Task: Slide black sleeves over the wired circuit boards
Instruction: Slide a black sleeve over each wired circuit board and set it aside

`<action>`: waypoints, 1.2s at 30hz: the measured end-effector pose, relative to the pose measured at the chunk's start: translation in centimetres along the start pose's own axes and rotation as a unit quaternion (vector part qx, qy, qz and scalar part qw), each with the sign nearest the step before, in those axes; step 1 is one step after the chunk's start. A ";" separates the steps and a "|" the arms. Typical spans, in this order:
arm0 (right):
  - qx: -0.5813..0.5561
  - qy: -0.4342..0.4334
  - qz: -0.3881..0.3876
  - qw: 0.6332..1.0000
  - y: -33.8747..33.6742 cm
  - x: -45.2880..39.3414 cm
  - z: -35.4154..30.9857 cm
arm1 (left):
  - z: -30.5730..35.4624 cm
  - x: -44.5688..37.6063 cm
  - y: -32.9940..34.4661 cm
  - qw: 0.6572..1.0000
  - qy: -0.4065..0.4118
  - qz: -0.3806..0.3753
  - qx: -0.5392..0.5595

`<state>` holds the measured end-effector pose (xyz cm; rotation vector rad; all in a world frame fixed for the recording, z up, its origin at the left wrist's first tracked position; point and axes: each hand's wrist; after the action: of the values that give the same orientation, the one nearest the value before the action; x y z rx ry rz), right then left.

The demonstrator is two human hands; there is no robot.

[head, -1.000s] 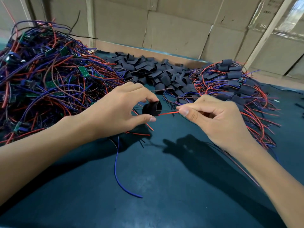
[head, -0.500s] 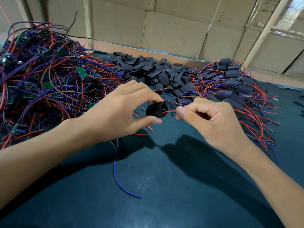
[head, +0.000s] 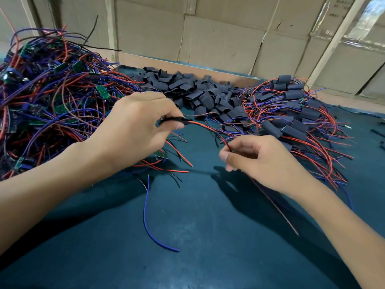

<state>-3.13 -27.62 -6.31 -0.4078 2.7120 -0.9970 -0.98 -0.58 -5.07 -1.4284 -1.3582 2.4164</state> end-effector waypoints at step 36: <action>-0.330 -0.055 0.011 0.942 0.7 0.2 -2.0 | 2.7 0.3 1.4 0.993 0.106 -0.041 -0.037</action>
<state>-4.07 -26.01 -5.31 -0.5177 2.8676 -0.0184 -2.59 -3.15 -5.70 -1.5605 -1.4367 2.1160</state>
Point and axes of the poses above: each hand's wrist, its own x-axis away from the middle knuckle, its own y-axis out of the palm, z = x × y, and after that the axes turned 5 degrees about -z, right-handed
